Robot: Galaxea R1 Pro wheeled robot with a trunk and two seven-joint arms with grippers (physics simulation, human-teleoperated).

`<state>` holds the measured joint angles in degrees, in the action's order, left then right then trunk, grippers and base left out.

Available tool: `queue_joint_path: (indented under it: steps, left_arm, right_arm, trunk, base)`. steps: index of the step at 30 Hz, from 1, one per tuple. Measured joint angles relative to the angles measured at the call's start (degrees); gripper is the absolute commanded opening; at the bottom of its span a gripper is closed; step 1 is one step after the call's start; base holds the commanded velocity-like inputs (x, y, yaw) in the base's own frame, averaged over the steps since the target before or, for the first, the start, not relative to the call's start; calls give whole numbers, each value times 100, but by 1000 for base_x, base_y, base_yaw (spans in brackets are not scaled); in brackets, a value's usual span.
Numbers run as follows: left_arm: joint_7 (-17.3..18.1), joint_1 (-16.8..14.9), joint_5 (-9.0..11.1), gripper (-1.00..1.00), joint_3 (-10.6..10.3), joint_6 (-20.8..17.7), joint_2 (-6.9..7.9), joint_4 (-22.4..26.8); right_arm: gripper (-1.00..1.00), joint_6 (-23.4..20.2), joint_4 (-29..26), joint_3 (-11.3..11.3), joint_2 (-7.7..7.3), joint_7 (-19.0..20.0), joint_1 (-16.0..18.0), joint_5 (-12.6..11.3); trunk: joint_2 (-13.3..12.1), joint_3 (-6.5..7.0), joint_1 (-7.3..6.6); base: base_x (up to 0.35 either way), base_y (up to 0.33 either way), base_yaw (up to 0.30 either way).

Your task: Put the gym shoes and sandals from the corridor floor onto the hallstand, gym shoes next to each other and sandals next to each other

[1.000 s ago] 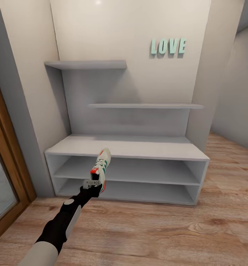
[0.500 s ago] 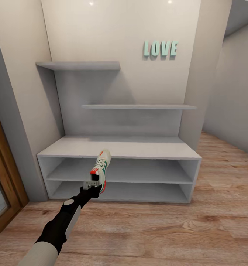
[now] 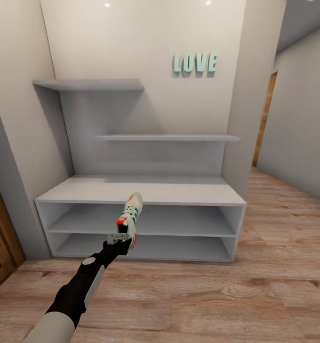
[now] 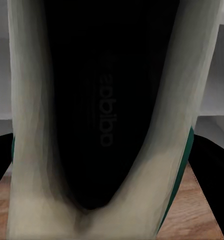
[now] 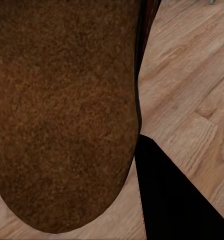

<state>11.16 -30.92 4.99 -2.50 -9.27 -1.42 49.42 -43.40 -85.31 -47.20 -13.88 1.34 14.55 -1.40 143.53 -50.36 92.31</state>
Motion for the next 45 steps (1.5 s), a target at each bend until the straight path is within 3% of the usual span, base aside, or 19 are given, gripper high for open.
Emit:
queue_joint_path:
  steps: [3, 9, 13, 16, 21, 27, 35, 45]
  left_arm:
    - [0, 0, 1, -100, 1, -1, 1, 0]
    - [1, 0, 1, -100, 1, -13, 2, -43]
    - [5, 1, -5, -100, 3, -178, -12, -467]
    - [12, 2, -14, -100, 12, -788, -16, -726]
    - [21, -24, -15, -100, 29, -1773, -23, -747]
    - [25, -50, -6, -100, 34, -2283, -22, -586]
    - [27, -52, -5, -100, 32, -2566, -14, -181]
    - [25, -66, -17, -100, 32, -2612, -10, -134]
  right_arm:
    - [-100, 1, 0, 143, 0, -1, 0, 25]
    - [-100, 3, 2, 196, 0, -11, 0, 37]
    - [-100, -1, 3, 200, 0, -22, 0, 38]
    - [-100, -4, 3, 200, 0, -24, 0, 39]
    - [-100, -5, 3, 200, 0, -25, 0, 37]
    - [-100, -13, 3, 200, 0, -25, 0, 37]
    - [-100, -13, 3, 199, 0, -25, 0, 37]
    - [-100, -14, 3, 200, 0, -25, -1, 37]
  trunk:
    - [0, 0, 0]
    - [0, 0, 0]
    - [0, -1, 0]
    - [0, -1, 0]
    - [0, 0, 0]
    - [0, 0, 0]
    - [0, -14, 0]
    - [1, -123, 3]
  base:
    - [0, -263, 0]
    - [0, -145, 0]
    - [0, -26, 0]
    - [0, -3, 0]
    - [0, 0, 0]
    - [0, 0, 0]
    - [0, 0, 0]
    - [0, 0, 0]
